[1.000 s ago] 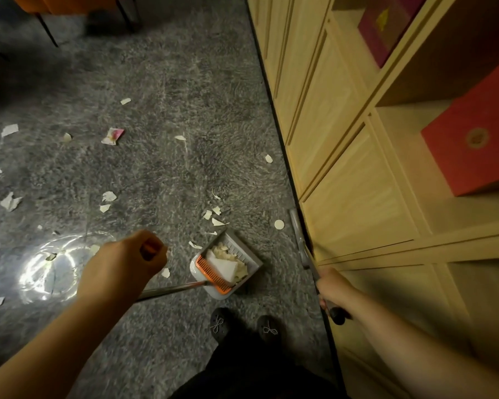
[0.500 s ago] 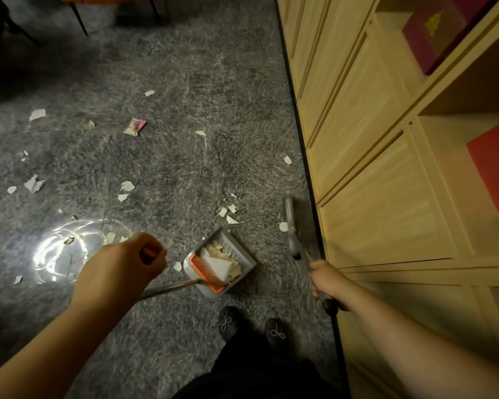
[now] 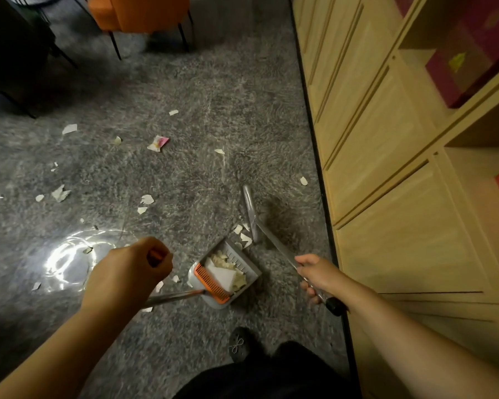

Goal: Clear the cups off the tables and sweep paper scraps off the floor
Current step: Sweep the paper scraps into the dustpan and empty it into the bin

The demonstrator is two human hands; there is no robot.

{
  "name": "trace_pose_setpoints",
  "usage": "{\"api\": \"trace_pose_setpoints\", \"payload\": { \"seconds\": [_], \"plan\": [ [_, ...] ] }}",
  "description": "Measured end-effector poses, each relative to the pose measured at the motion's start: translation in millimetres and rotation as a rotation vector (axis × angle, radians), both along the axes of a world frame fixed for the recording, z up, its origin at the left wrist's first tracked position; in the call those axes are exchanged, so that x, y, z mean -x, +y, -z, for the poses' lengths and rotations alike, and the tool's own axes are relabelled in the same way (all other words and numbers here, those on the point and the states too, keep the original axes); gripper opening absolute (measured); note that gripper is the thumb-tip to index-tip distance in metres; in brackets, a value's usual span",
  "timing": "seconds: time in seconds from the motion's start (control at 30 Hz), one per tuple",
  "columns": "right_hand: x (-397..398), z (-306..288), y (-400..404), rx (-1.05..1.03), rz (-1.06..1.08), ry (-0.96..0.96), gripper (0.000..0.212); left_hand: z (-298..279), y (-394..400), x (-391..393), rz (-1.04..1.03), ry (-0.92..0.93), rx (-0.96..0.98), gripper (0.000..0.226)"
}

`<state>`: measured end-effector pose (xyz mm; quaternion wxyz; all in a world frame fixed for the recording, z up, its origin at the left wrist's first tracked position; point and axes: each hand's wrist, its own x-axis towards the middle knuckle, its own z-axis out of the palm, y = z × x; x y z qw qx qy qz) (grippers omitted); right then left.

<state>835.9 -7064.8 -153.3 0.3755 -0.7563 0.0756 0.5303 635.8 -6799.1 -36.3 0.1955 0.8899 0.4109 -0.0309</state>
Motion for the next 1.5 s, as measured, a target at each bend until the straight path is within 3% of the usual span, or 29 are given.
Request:
{"api": "trace_pose_setpoints", "payload": {
  "seconds": [0.33,0.63,0.93,1.2,1.5],
  "plan": [
    [-81.6,-16.4,16.9,0.043,0.016,-0.182,0.047,-12.8,16.5,-36.2,-0.054,-0.044,0.004,0.013],
    [-239.2,21.0,26.6,0.157,-0.014,-0.186,0.048,-3.3,29.6,-121.5,-0.208,-0.135,-0.003,0.015],
    [-370.7,38.3,68.6,0.279,-0.115,-0.154,0.022,9.0,37.2,-183.6,-0.333,-0.123,-0.04,0.018],
    [-397.8,28.6,107.6,0.325,-0.336,-0.085,0.025,24.0,35.4,-175.0,-0.525,-0.108,0.014,0.051],
    [-318.7,12.6,126.7,0.193,-0.596,-0.024,0.038,3.1,12.2,-152.8,-0.602,-0.091,-0.087,0.028]
  ]
}}
